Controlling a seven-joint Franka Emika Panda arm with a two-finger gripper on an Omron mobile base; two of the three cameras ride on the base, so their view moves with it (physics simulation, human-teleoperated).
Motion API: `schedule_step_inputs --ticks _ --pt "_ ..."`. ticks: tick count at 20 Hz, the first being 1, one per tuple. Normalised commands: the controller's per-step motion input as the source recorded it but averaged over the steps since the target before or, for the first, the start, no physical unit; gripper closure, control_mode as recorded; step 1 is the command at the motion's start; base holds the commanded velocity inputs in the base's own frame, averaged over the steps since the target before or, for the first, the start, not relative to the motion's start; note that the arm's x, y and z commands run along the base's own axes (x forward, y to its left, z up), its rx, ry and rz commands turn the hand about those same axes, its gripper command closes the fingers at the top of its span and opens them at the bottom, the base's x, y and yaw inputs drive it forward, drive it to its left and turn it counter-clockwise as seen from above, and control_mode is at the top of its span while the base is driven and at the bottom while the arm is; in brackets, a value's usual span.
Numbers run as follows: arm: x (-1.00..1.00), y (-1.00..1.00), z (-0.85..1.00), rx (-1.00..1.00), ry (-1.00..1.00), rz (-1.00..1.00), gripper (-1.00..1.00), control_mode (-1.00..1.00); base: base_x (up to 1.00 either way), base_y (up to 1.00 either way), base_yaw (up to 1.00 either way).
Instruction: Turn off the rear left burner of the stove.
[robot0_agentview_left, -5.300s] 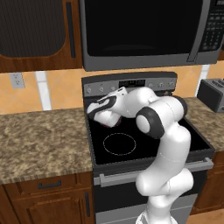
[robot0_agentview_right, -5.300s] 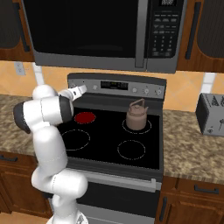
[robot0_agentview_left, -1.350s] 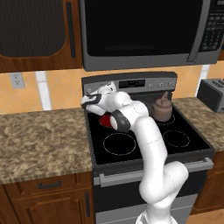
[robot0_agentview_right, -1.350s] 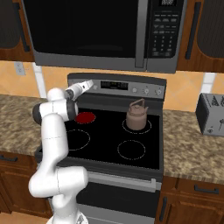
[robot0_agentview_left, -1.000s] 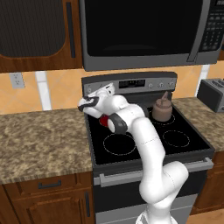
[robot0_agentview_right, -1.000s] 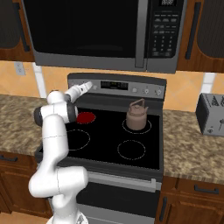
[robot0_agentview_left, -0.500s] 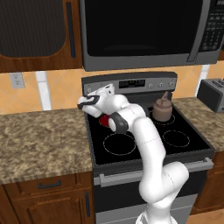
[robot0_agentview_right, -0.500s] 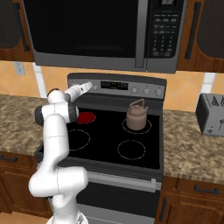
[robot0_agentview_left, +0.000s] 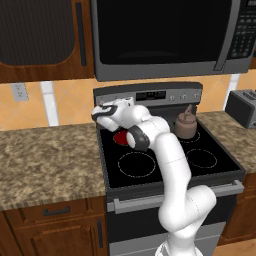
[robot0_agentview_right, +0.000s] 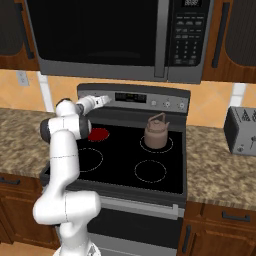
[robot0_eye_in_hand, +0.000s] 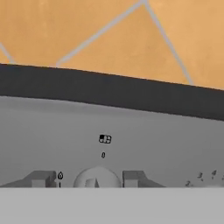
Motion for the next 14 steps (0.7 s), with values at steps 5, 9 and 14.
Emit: schedule_step_inputs --ticks 5,9,14 --pt "0.00 -0.44 0.06 0.43 0.00 -0.15 1.00 -1.00 0.00 0.00 0.00" --pt "0.00 -0.44 0.07 0.48 0.00 -0.17 1.00 -1.00 0.00 0.00 0.00" --pt "0.00 -0.40 0.06 0.42 0.00 -0.17 1.00 -1.00 0.00 0.00 0.00"
